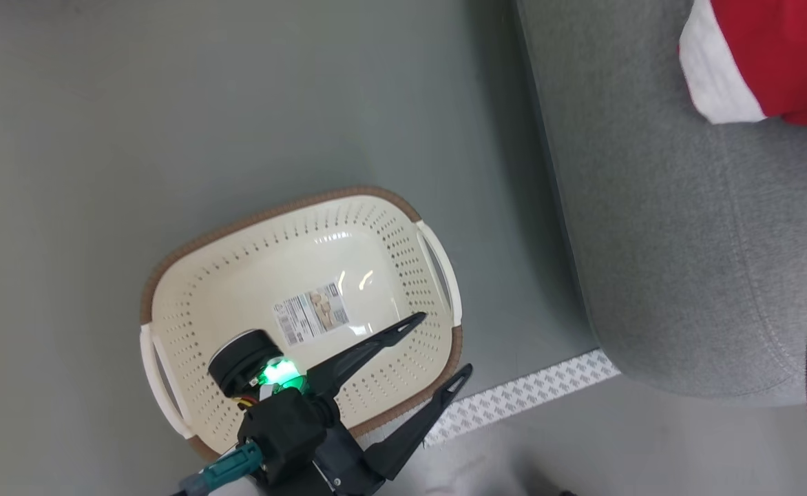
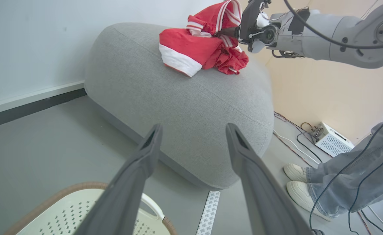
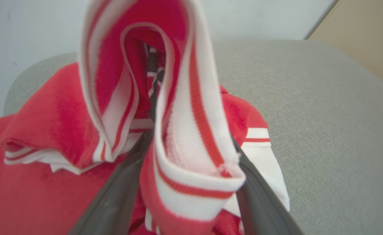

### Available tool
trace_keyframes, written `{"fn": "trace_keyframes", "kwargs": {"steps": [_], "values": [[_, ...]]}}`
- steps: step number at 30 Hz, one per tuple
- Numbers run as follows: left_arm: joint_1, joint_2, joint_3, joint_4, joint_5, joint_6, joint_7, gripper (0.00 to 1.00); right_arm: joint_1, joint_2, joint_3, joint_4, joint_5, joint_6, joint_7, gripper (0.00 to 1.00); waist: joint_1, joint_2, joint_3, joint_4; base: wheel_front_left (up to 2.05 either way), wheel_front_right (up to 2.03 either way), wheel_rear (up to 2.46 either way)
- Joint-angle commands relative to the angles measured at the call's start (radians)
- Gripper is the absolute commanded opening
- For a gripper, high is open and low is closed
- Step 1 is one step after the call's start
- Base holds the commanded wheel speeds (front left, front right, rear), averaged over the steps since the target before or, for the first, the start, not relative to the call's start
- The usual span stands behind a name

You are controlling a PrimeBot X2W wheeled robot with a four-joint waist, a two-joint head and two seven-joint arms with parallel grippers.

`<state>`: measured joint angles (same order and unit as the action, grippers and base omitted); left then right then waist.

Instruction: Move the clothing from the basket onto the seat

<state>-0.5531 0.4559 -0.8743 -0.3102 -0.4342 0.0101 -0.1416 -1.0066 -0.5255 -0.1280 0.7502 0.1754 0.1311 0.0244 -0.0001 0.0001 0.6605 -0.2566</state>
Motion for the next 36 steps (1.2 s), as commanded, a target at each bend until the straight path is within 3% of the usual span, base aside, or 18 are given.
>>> {"fn": "trace_keyframes", "kwargs": {"steps": [1, 10, 15, 20, 27, 32, 33, 36], "values": [[0.024, -0.006, 0.002, 0.017, -0.005, 0.000, -0.013, 1.00, 0.031, -0.009, 0.020, 0.003, 0.001, 0.000, -0.002, 1.00, 0.0001, -0.0001, -0.088, 0.021, 0.00, 0.00, 0.00], [0.105, -0.072, 0.030, 0.211, -0.078, 0.031, -0.097, 1.00, 0.241, -0.067, 0.144, 0.005, 0.122, -0.001, -0.034, 1.00, 0.0001, -0.0001, -0.356, 0.103, 0.00, 0.00, 0.00], [0.167, -0.103, 0.058, 0.288, -0.085, 0.049, -0.119, 1.00, 0.401, -0.090, 0.137, -0.047, 0.155, -0.001, -0.071, 1.00, 0.0001, -0.0001, -0.481, 0.170, 0.00, 0.00, 0.00], [0.228, -0.125, 0.111, 0.333, -0.111, 0.055, -0.124, 1.00, 0.576, -0.048, 0.094, -0.148, 0.149, -0.001, -0.080, 1.00, 0.0001, -0.0001, -0.560, 0.222, 0.00, 0.00, 0.00], [0.321, -0.153, 0.231, 0.367, -0.094, 0.079, -0.124, 1.00, 0.775, 0.105, 0.021, -0.383, 0.074, -0.001, -0.086, 1.00, 0.0001, -0.0001, -0.641, 0.270, 0.00, 0.00, 0.00], [0.371, -0.165, 0.334, 0.390, -0.059, 0.109, -0.124, 1.00, 0.892, 0.254, 0.003, -0.579, 0.010, -0.001, -0.086, 1.00, 0.0001, -0.0001, -0.681, 0.298, 0.00, 0.00, 0.00], [0.391, -0.190, 0.417, 0.395, -0.043, 0.124, -0.124, 1.00, 0.948, 0.331, -0.015, -0.667, -0.022, -0.001, -0.097, 1.00, 0.0001, -0.0001, -0.699, 0.320, 0.00, 0.00, 0.00], [0.401, -0.203, 0.482, 0.399, 0.001, 0.128, -0.124, 1.00, 0.993, 0.391, -0.008, -0.715, -0.043, -0.001, -0.114, 1.00, 0.0001, -0.0001, -0.715, 0.336, 0.00, 0.00, 0.00]]}}
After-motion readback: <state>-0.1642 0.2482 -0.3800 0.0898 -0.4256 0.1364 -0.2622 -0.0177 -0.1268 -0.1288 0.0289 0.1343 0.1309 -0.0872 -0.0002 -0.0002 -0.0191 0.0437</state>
